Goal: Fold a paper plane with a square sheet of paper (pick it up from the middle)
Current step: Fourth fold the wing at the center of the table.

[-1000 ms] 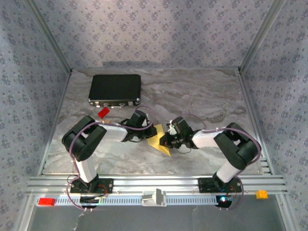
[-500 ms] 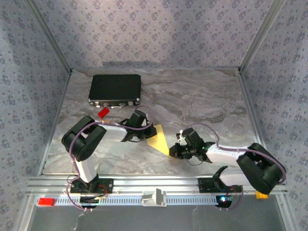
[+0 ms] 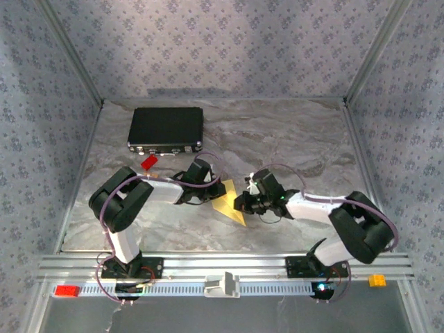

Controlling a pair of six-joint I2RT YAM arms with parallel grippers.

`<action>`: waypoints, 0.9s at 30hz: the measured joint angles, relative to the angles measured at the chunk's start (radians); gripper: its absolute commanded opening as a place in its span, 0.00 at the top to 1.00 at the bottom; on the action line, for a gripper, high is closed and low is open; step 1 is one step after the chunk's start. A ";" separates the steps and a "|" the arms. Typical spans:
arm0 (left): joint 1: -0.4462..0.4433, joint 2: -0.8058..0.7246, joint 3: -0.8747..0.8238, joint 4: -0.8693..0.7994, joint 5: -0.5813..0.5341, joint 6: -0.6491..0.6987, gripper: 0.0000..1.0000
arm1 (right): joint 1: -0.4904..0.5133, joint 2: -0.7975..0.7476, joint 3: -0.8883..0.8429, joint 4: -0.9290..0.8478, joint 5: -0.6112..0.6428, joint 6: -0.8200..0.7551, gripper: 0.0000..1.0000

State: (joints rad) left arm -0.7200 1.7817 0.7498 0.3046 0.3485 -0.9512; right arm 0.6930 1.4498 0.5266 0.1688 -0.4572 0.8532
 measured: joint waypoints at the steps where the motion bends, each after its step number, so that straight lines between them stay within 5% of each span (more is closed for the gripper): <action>1: 0.000 0.000 0.000 0.000 0.000 0.000 0.97 | -0.002 0.022 0.005 0.006 -0.003 0.000 0.99; 16: -0.010 -0.067 0.026 -0.097 -0.001 0.026 0.92 | -0.013 0.064 -0.074 0.108 -0.006 0.032 1.00; 27: -0.072 -0.032 -0.013 0.011 0.019 -0.028 0.95 | -0.013 0.060 -0.079 0.113 -0.002 0.046 1.00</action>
State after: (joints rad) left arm -0.7925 1.7500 0.7364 0.3161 0.3676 -0.9794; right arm 0.6800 1.5101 0.4473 0.2817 -0.4595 0.8989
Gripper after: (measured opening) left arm 0.058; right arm 0.052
